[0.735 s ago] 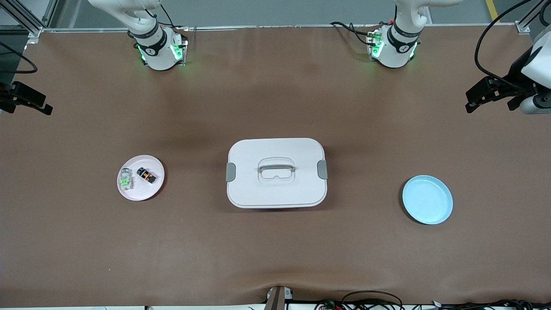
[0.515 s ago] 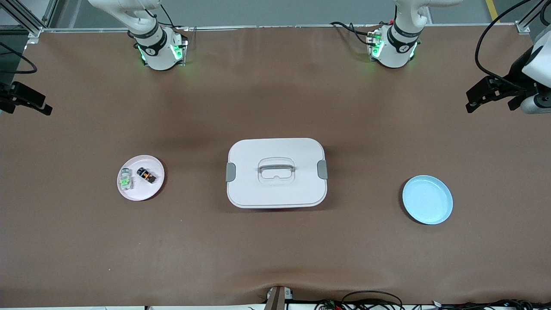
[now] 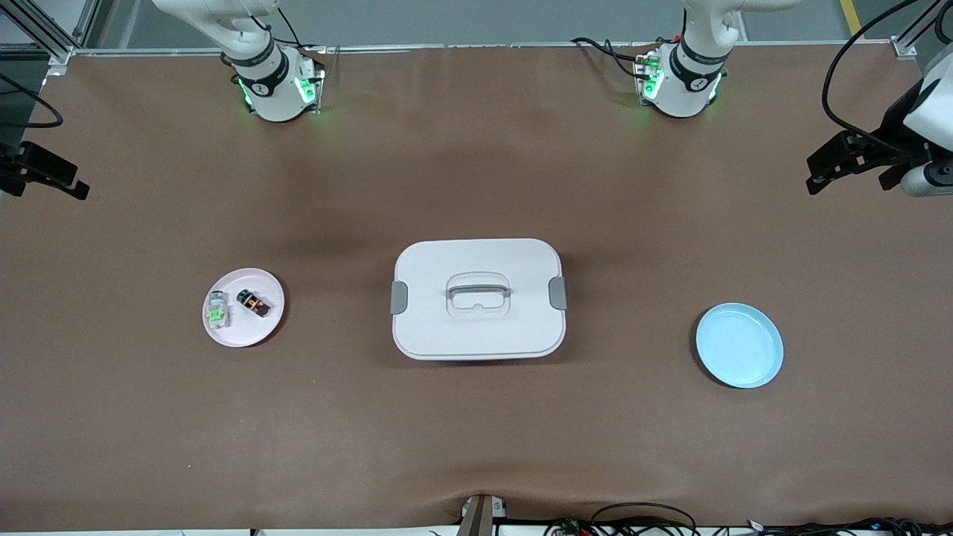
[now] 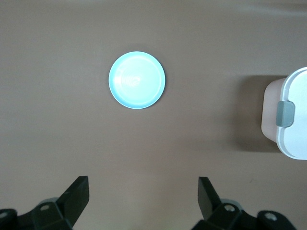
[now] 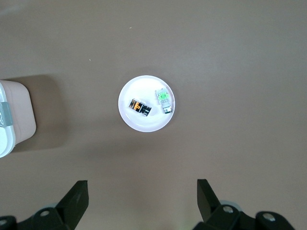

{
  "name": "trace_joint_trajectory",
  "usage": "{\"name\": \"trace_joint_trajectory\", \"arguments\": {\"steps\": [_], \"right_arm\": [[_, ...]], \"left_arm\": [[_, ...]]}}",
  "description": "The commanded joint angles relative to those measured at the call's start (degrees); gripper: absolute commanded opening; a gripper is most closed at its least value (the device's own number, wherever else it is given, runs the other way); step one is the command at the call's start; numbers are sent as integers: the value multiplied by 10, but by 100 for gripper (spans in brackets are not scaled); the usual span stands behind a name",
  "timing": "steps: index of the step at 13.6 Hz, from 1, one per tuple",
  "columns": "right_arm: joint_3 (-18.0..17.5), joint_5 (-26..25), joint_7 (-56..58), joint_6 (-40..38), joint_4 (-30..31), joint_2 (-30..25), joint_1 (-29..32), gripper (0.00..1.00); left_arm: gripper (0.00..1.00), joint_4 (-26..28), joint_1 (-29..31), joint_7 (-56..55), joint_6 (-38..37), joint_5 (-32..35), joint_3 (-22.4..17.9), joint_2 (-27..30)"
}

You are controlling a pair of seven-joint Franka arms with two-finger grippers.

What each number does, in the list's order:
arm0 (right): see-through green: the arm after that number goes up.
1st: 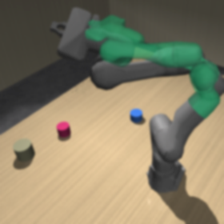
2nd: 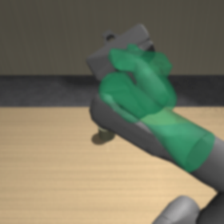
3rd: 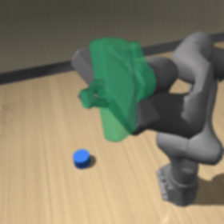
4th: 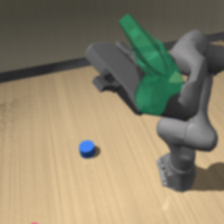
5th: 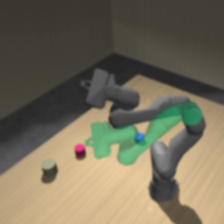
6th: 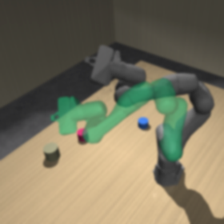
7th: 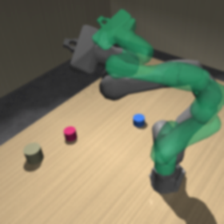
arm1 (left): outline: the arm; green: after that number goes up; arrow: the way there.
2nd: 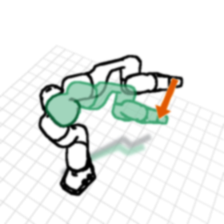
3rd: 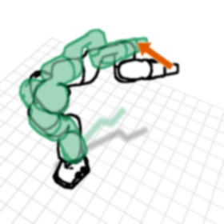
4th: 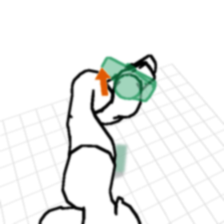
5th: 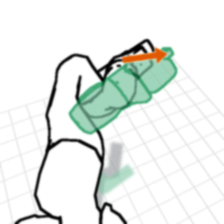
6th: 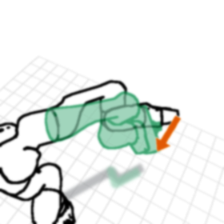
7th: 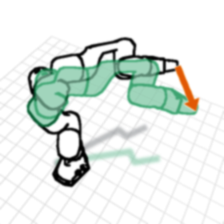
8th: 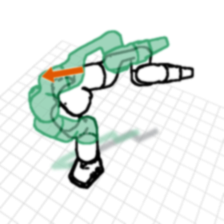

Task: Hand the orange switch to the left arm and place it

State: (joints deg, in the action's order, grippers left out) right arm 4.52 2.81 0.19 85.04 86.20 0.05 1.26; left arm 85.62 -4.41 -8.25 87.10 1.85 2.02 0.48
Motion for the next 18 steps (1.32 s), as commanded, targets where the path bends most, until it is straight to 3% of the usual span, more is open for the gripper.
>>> {"name": "trace_joint_trajectory", "arguments": {"steps": [1,18], "right_arm": [[1,-3,-9,-1,5,-1,-2,100],[1,-3,-7,3,10,36,-4,100]], "left_arm": [[100,-23,4,12,-11,0,-5,-5],[100,-23,4,14,-11,-4,-5,-6]]}}
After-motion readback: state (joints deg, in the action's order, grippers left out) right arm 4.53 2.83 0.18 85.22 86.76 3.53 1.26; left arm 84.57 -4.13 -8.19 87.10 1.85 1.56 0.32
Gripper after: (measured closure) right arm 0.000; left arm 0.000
